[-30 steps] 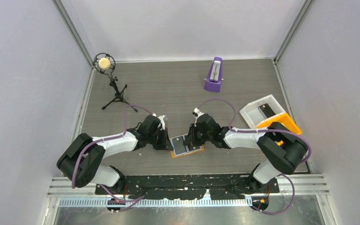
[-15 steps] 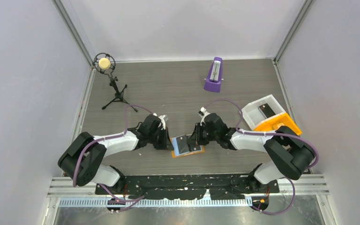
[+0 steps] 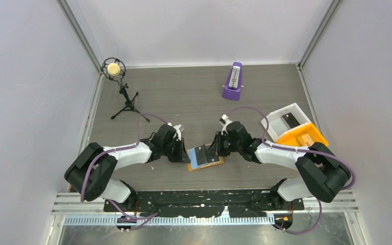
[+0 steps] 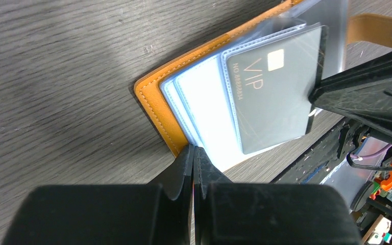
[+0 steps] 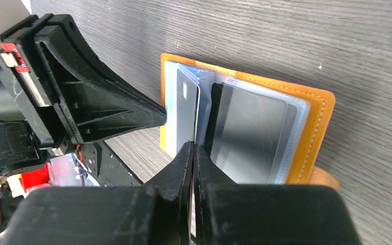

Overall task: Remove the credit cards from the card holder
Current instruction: Remove the credit card from the card holder, then place the credit card in the storage box.

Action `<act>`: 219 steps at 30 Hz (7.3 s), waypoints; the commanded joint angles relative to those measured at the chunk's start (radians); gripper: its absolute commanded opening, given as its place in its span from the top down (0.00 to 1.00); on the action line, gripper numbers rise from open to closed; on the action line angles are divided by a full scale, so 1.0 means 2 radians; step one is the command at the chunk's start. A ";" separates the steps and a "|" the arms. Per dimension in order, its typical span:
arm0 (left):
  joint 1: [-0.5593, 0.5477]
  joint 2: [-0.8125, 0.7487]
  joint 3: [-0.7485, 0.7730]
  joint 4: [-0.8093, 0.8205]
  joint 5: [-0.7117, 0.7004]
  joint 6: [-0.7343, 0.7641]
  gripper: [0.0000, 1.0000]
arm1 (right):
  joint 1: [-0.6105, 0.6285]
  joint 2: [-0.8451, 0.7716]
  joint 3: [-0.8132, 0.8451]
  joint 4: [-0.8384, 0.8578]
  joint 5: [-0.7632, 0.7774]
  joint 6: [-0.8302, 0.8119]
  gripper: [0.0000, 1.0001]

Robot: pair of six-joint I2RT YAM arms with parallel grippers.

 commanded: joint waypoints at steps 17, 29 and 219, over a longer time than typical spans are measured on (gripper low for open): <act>-0.001 -0.012 0.009 -0.025 -0.006 0.020 1.00 | -0.010 0.009 0.009 0.034 -0.042 0.023 0.95; -0.001 -0.061 0.042 -0.047 0.009 0.006 0.83 | -0.005 0.002 -0.011 0.044 -0.024 0.051 0.95; 0.004 -0.237 0.114 -0.143 0.069 0.010 0.00 | -0.564 -0.188 0.146 -0.241 -0.283 -0.123 0.95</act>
